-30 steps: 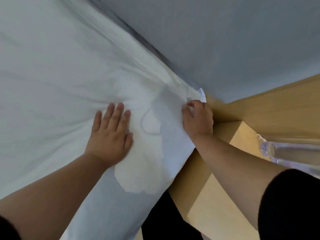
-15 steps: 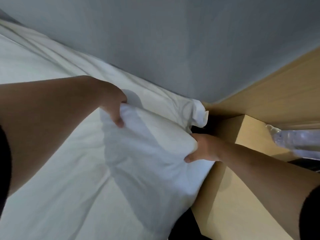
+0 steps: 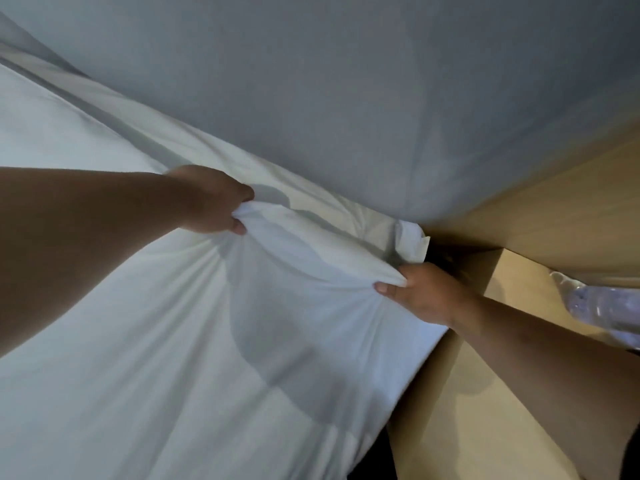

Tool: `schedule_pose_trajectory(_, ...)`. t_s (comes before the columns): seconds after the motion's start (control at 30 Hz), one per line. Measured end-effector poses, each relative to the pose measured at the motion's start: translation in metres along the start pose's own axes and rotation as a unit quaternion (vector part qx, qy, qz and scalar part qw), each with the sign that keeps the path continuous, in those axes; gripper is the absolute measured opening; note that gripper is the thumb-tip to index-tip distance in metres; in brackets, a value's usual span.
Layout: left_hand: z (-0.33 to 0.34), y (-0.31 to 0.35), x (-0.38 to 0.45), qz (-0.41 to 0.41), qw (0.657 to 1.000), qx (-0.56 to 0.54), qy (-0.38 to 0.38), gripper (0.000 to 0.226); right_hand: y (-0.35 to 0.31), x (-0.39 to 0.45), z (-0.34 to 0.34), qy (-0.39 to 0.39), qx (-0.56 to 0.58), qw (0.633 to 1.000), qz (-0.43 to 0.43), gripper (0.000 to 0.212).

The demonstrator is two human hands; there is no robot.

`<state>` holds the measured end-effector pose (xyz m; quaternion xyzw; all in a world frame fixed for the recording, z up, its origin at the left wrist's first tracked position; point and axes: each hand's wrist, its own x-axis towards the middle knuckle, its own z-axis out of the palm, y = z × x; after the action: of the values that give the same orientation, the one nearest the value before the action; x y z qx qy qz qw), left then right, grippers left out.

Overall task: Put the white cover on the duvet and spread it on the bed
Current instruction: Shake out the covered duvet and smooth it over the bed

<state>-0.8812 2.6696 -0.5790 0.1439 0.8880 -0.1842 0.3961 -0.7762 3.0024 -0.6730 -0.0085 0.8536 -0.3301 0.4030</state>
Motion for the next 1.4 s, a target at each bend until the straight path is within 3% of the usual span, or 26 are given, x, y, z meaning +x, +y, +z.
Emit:
schedule_pose_trajectory(0.13,-0.037,0.006,-0.013,-0.027,0.998,-0.003,0.049,0.030,-0.004,-0.009,-0.042,0.055,-0.009,0.998,-0.010,0.037)
schedule_pose_trajectory(0.3,-0.068,0.022,-0.026,-0.014,0.991,-0.022,0.131,0.047,0.009,-0.017,-0.088,0.082,-0.018,0.996,0.002,0.041)
schedule_pose_trajectory(0.47,-0.052,0.034,-0.021,-0.001,0.976,0.034,0.217,0.055,0.030,0.007,-0.070,0.116,-0.071,0.990,0.042,0.046)
schedule_pose_trajectory(0.57,-0.018,0.042,-0.008,-0.019,0.963,0.025,0.269,0.064,0.036,0.027,-0.046,0.118,-0.099,0.982,0.112,0.053)
schedule_pose_trajectory(0.63,0.013,0.051,-0.003,-0.052,0.963,0.000,0.264,0.076,0.036,0.038,-0.024,0.158,-0.118,0.966,0.167,0.060)
schedule_pose_trajectory(0.73,0.059,0.062,-0.014,-0.089,0.962,-0.081,0.246,0.084,0.023,0.042,0.007,0.230,-0.056,0.938,0.253,0.075)
schedule_pose_trajectory(0.87,0.113,0.069,-0.061,-0.092,0.929,-0.206,0.293,0.079,-0.007,0.013,0.048,0.308,0.129,0.894,0.297,0.065)
schedule_pose_trajectory(0.9,0.130,0.072,-0.076,-0.099,0.915,-0.237,0.310,0.075,-0.017,-0.003,0.062,0.331,0.150,0.889,0.278,0.064)
schedule_pose_trajectory(0.97,0.167,0.081,-0.108,-0.126,0.897,-0.280,0.318,0.065,-0.038,-0.033,0.094,0.339,0.069,0.926,0.148,0.063)
schedule_pose_trajectory(1.03,0.206,0.093,-0.141,-0.171,0.897,-0.312,0.262,0.054,-0.059,-0.054,0.129,0.288,-0.065,0.955,-0.033,0.061)
schedule_pose_trajectory(1.1,0.243,0.105,-0.174,-0.208,0.897,-0.344,0.186,0.049,-0.083,-0.057,0.156,0.230,-0.176,0.944,-0.160,0.060)
schedule_pose_trajectory(1.23,0.308,0.133,-0.250,-0.277,0.858,-0.425,0.079,0.053,-0.132,-0.048,0.177,0.157,-0.301,0.918,-0.204,0.060)
schedule_pose_trajectory(1.33,0.359,0.156,-0.305,-0.346,0.812,-0.469,0.030,0.061,-0.165,-0.050,0.197,0.102,-0.368,0.904,-0.192,0.063)
schedule_pose_trajectory(1.4,0.388,0.169,-0.339,-0.388,0.772,-0.503,0.005,0.065,-0.179,-0.069,0.231,0.029,-0.436,0.875,-0.209,0.063)
